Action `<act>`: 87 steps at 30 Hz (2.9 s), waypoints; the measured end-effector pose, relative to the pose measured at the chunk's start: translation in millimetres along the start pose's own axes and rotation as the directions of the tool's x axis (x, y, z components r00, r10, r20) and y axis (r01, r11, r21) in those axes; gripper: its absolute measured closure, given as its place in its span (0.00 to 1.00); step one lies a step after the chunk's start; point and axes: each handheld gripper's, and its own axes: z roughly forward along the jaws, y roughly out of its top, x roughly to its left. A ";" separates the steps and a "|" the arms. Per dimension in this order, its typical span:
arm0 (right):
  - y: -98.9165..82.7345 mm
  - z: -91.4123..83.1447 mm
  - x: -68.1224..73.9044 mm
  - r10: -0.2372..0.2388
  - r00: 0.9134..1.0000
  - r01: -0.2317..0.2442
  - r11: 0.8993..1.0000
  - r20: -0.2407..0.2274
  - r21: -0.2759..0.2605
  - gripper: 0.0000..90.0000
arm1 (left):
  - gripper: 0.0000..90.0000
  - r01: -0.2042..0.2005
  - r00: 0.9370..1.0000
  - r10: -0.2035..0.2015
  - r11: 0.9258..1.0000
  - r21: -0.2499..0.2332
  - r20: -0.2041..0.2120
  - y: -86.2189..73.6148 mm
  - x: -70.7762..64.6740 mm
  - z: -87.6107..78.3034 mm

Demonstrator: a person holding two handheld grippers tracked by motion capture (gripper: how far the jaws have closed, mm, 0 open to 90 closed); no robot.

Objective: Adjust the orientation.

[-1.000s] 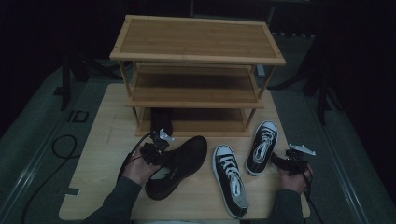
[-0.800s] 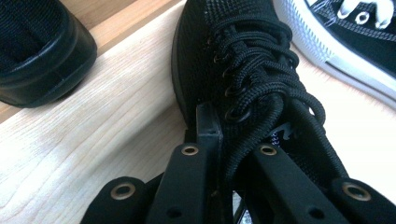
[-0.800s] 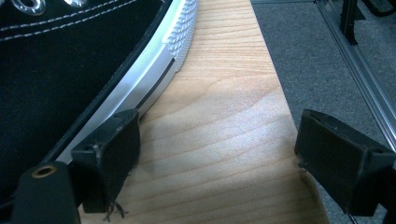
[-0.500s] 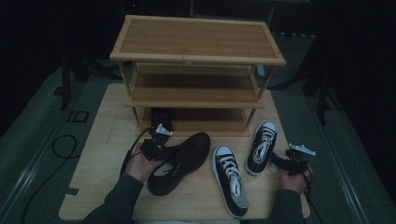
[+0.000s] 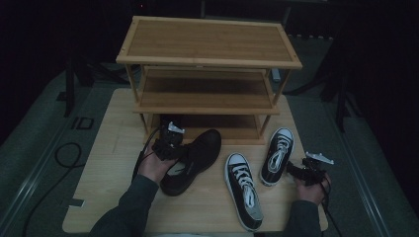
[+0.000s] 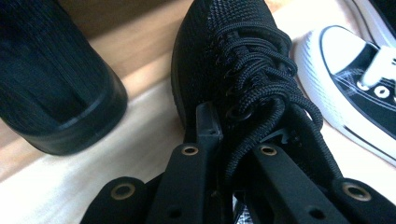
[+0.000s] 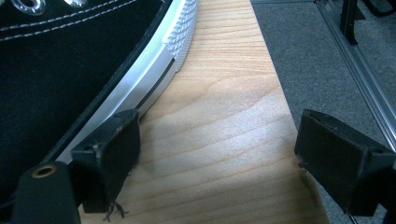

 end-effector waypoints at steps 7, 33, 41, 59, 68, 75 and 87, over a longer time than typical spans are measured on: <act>0.0 0.0 0.1 0.001 1.000 -0.001 1.000 0.000 -0.001 0.16 | 0.97 0.044 0.998 -0.045 0.999 -0.022 -0.032 10.0 7.2 10.7; 0.0 0.0 0.0 0.000 1.000 0.000 1.000 0.000 0.000 0.16 | 0.97 0.171 0.956 -0.202 0.973 -0.156 -0.214 27.9 24.0 33.1; 0.0 0.0 0.0 0.000 1.000 0.000 1.000 0.000 0.000 0.16 | 0.86 0.175 0.944 -0.217 0.968 -0.180 -0.250 30.1 22.8 40.4; 0.0 0.1 -0.2 -0.003 1.000 0.003 1.000 0.001 -0.002 0.16 | 0.64 0.119 0.978 -0.156 0.962 -0.244 -0.137 13.6 16.3 -5.3; 0.0 0.0 0.0 0.000 1.000 0.000 1.000 0.000 -0.001 0.16 | 0.73 0.071 0.991 -0.099 0.961 -0.267 -0.092 -8.1 12.6 -37.2; 0.0 0.0 0.0 0.000 1.000 0.000 1.000 0.000 0.000 0.16 | 0.91 0.054 0.992 -0.079 0.969 -0.241 -0.095 -23.9 17.0 -44.2; 0.0 0.0 0.0 0.000 1.000 0.000 1.000 0.000 0.000 0.16 | 1.00 0.092 0.989 -0.113 0.975 -0.205 -0.092 -46.2 27.5 -35.8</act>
